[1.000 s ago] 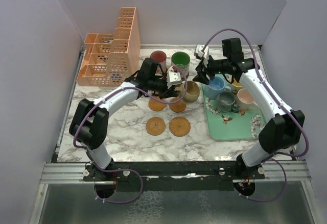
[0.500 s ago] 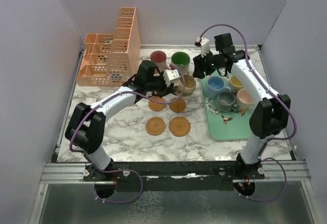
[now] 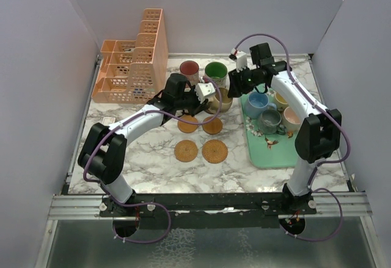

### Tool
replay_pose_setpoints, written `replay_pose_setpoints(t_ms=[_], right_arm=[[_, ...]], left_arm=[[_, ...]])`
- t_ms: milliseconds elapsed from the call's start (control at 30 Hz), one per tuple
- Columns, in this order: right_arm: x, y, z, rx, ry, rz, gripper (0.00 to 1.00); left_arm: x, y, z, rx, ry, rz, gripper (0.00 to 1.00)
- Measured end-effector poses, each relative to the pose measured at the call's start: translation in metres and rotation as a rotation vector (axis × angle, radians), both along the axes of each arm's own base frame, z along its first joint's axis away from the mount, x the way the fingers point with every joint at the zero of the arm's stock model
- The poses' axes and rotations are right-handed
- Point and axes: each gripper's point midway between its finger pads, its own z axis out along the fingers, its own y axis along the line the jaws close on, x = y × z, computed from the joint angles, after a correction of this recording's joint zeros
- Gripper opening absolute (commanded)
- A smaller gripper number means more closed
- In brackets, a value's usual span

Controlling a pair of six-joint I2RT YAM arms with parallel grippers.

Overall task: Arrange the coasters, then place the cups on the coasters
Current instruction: Place the cup on the coaster.

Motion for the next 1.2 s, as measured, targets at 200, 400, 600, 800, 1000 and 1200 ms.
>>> replay_pose_setpoints(t_ms=[200, 400, 600, 800, 1000, 1200], right_arm=[[-0.002, 0.007, -0.011, 0.005, 0.037, -0.003, 0.27], [-0.002, 0.014, -0.025, -0.005, 0.067, 0.005, 0.13], [0.006, 0.017, -0.032, -0.03, 0.075, -0.033, 0.01], [0.019, 0.014, -0.021, -0.066, 0.013, -0.056, 0.01], [0.035, 0.007, -0.02, -0.129, -0.052, -0.058, 0.01], [0.048, 0.001, -0.031, -0.186, -0.066, -0.068, 0.01]], left_arm=[[0.003, 0.001, 0.0, 0.004, -0.007, 0.016, 0.0], [0.0, 0.004, -0.01, 0.021, 0.006, 0.027, 0.0], [0.001, 0.008, -0.017, 0.037, 0.005, 0.051, 0.11], [0.007, 0.006, -0.01, 0.018, -0.03, 0.051, 0.39], [0.004, 0.0, 0.003, -0.003, -0.08, 0.005, 0.62], [-0.002, 0.004, 0.013, 0.008, -0.114, -0.02, 0.7]])
